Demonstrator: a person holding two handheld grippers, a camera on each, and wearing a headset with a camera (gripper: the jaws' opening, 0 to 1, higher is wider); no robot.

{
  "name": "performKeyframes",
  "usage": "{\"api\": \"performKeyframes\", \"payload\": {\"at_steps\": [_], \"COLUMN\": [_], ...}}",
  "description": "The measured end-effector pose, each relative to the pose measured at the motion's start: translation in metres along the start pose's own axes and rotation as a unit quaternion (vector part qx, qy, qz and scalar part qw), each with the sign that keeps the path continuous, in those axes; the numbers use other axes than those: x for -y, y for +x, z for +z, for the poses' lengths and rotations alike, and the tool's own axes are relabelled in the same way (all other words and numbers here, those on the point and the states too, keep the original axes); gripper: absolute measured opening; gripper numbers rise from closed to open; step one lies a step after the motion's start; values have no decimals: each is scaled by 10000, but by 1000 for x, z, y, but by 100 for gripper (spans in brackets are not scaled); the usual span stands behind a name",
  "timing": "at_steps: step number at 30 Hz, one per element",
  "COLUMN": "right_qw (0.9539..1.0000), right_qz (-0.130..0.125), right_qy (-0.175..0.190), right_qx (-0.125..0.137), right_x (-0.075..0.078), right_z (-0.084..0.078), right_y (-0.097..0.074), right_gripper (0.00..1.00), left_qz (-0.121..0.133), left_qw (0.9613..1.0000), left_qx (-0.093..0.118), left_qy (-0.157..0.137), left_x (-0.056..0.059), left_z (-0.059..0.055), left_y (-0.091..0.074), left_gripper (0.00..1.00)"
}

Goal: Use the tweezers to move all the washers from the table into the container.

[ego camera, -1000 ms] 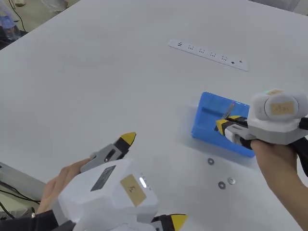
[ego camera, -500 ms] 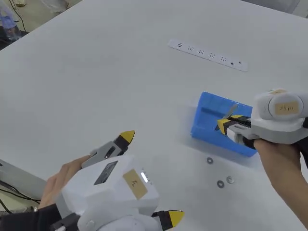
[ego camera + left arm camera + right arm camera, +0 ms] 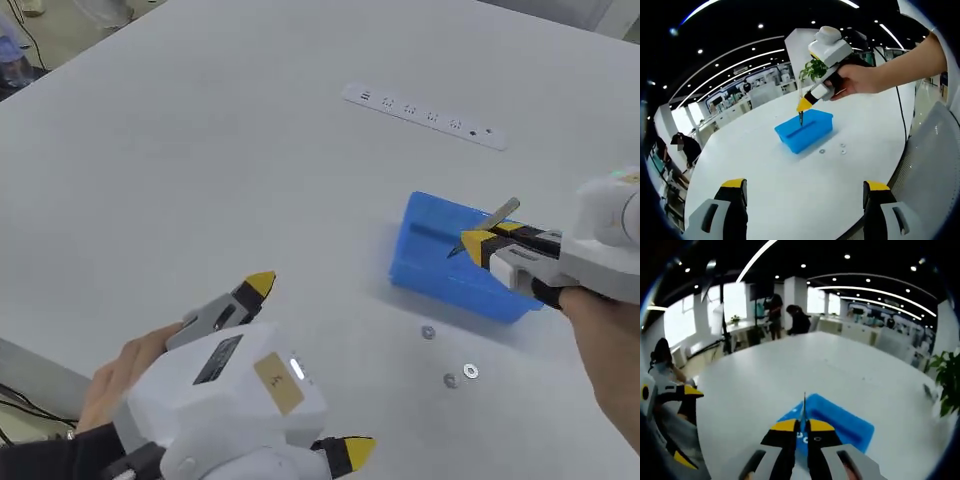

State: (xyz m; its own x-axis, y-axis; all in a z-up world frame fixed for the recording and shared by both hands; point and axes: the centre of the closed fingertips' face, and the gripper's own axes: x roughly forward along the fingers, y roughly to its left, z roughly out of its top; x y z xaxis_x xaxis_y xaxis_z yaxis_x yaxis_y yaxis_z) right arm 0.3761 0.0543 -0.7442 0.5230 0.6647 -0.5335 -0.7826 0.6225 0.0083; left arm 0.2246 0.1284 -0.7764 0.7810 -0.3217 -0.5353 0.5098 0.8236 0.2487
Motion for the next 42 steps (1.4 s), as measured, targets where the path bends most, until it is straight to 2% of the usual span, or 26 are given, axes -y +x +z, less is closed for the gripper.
{"api": "performKeyframes", "payload": {"at_steps": [4, 9, 12, 17, 29, 42], "right_qw": [9998, 9991, 9986, 9974, 9959, 9952], "right_qz": [53, 166, 222, 231, 231, 249], "right_qy": [-159, -211, -128, -88, -45, -60], "right_qx": [-84, -336, -456, -675, -870, -944], "right_x": [-13, -26, -29, -25, -21, -19], "right_z": [-13, -35, -46, -65, -80, -79], "right_y": [-8, -10, -6, 4, 11, 10], "right_gripper": [4, 4, 4, 4, 4, 3], "left_qz": [15, -3, -3, -6, -11, 5], "left_qw": [10000, 10000, 10000, 9999, 9998, 9997], "left_qx": [-28, -63, -75, -104, -162, -202], "left_qy": [12, 43, 59, 59, 104, 132], "left_x": [-1, 0, 1, 1, 1, 1], "left_z": [-1, -2, -3, -4, -6, -7], "left_y": [0, 1, 1, 2, 3, 3], "left_gripper": [97, 97, 97, 97, 97, 97]}}
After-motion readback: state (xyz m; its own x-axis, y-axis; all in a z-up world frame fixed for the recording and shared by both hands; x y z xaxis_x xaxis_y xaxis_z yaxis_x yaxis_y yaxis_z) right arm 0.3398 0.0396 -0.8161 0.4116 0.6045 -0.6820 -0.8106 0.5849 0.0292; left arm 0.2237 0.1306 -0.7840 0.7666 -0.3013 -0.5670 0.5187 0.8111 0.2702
